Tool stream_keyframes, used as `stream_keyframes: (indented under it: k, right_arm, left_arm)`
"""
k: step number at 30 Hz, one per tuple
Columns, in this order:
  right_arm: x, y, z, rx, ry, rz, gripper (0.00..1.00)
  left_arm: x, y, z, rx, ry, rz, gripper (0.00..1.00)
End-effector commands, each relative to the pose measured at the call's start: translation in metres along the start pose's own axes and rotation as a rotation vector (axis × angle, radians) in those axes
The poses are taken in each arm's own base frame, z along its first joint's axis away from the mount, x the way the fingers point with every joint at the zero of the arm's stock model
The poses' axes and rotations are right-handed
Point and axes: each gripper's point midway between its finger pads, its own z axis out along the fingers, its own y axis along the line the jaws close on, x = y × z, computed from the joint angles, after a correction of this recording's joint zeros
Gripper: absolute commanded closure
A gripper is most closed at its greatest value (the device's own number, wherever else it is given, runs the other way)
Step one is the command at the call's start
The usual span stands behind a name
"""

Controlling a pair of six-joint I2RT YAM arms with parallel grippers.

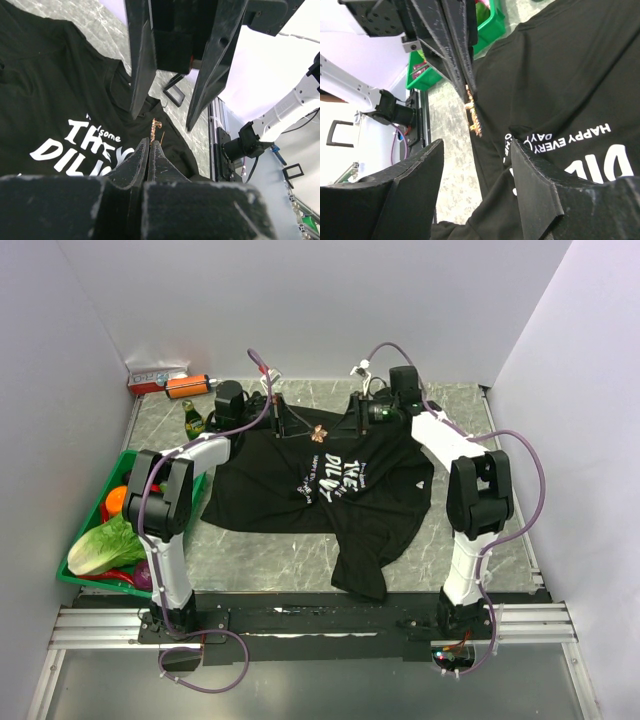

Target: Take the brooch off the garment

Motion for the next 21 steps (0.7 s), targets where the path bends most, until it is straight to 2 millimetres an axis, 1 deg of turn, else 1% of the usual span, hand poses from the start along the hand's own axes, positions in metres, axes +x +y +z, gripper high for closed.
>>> stream_keyframes:
  k: [1,2,9,11,15,18,21]
  right_arm:
    - [-0.024,0.029,0.006,-0.004,-0.016,-0.133,0.36]
    - [-0.024,0.031,0.010,-0.003,-0.010,-0.152,0.36]
    - [-0.021,0.032,0.018,-0.006,-0.002,-0.148,0.35]
    - [-0.022,0.030,0.020,0.006,0.000,-0.149,0.36]
    - [-0.023,0.023,0.023,0.031,-0.003,-0.132,0.48]
    - [-0.025,0.018,0.022,0.050,-0.008,-0.121,0.50]
    - [-0.024,0.017,0.025,0.049,-0.007,-0.106,0.48]
  left_arm:
    - [-0.023,-0.031,-0.004,0.051,-0.015,0.120,0.99]
    - [-0.023,-0.032,-0.005,0.052,-0.016,0.123,0.99]
    - [-0.023,-0.035,-0.005,0.054,-0.018,0.119,0.99]
    - [-0.022,-0.035,-0.006,0.054,-0.019,0.116,0.99]
    - [-0.024,-0.035,-0.005,0.054,-0.021,0.119,0.99]
    - [-0.024,-0.035,-0.005,0.055,-0.020,0.118,0.99]
    - [-0.025,-0.035,-0.005,0.058,-0.023,0.120,0.99]
